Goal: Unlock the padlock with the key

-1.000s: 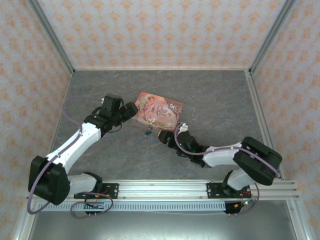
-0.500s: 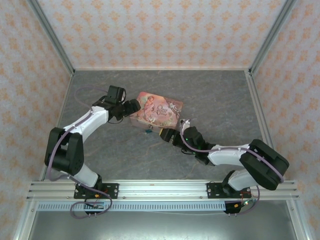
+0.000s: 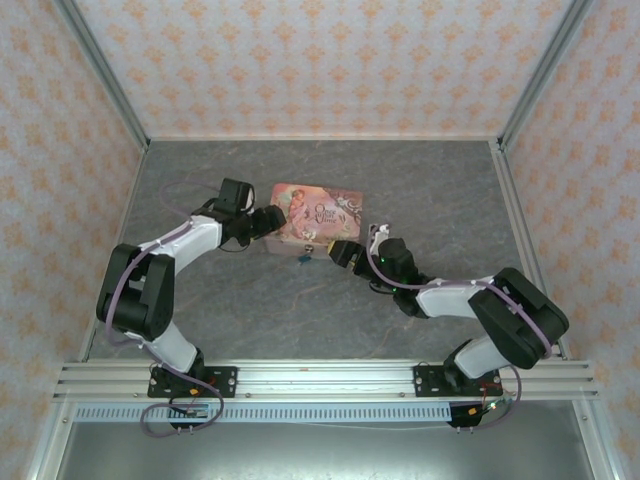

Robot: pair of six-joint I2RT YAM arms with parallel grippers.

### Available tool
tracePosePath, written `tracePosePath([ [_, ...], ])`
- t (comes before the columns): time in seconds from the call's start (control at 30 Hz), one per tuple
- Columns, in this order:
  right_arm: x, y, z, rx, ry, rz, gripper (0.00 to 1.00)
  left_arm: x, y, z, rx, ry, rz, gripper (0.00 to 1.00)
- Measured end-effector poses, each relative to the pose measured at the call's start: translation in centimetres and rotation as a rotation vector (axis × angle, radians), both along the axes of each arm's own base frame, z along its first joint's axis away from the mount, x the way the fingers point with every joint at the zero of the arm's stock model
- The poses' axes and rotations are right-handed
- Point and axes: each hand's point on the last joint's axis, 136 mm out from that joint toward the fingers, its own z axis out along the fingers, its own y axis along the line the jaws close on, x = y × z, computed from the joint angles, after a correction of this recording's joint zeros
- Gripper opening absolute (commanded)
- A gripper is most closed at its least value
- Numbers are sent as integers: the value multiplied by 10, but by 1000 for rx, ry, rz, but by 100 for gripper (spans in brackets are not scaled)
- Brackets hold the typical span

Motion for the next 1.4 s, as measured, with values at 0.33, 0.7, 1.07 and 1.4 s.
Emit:
tracePosePath([
  [0.33, 33, -14, 6, 46, -41, 4, 82, -36, -2, -6, -99, -7, 56, 80],
  [0.7, 33, -30, 34, 67, -163, 53, 75, -70, -16, -8, -157, 12, 93, 80],
  [1.07, -5, -18, 25, 51, -188, 174, 77, -73, -16, -6, -137, 20, 120, 80],
  [1.4, -6, 7, -21, 19, -135, 212, 75, -73, -16, -6, -125, 21, 128, 80],
])
